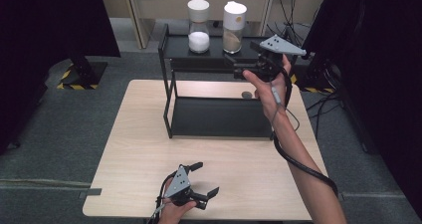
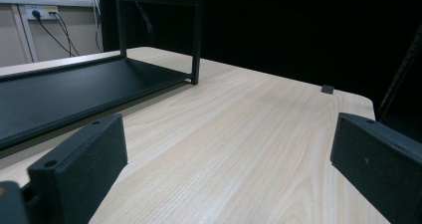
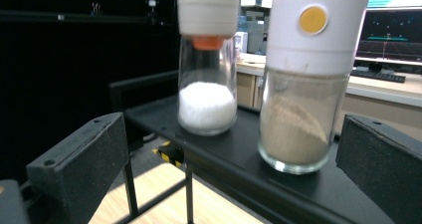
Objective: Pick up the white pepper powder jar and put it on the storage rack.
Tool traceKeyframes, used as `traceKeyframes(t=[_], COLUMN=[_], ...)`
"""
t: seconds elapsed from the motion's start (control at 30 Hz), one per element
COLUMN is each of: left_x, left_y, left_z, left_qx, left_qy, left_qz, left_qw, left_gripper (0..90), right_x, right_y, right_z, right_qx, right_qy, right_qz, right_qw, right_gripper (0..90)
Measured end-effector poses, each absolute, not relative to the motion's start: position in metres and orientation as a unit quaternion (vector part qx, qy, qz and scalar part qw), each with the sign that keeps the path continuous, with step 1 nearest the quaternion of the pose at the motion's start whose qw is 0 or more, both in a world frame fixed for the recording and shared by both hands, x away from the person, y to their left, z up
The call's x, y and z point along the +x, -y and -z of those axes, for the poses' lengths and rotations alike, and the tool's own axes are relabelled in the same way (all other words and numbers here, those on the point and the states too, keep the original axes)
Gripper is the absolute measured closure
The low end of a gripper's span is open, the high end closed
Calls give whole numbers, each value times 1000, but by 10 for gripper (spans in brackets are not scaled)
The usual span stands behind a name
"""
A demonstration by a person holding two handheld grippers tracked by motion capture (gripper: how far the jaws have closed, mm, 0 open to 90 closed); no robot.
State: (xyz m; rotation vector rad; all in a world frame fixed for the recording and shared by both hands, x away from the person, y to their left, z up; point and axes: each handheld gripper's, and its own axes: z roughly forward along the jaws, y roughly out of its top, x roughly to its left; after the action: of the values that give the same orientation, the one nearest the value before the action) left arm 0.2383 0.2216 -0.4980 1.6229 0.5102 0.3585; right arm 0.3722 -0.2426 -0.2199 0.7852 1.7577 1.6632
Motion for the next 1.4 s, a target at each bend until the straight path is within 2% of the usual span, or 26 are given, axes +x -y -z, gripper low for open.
traceKeyframes(t=[0.5, 0.67, 0.97, 1.4], left_x=[238, 238, 238, 237], left_y=[-221, -221, -220, -219], left_z=[499, 499, 499, 499], left_qx=[713, 713, 715, 714], left_qy=[-225, -227, -225, -225], left_qz=[-157, -155, -155, -156], left_qw=[645, 646, 644, 644], left_gripper=[7, 7, 8, 8], right_x=[338, 324, 306, 284], right_y=[265, 272, 289, 297], right_z=[252, 265, 299, 340], right_qx=[265, 253, 249, 262], right_qy=[-660, -663, -661, -670], right_qz=[-650, -643, -660, -649], right_qw=[269, 289, 256, 248], right_gripper=[4, 4, 4, 4])
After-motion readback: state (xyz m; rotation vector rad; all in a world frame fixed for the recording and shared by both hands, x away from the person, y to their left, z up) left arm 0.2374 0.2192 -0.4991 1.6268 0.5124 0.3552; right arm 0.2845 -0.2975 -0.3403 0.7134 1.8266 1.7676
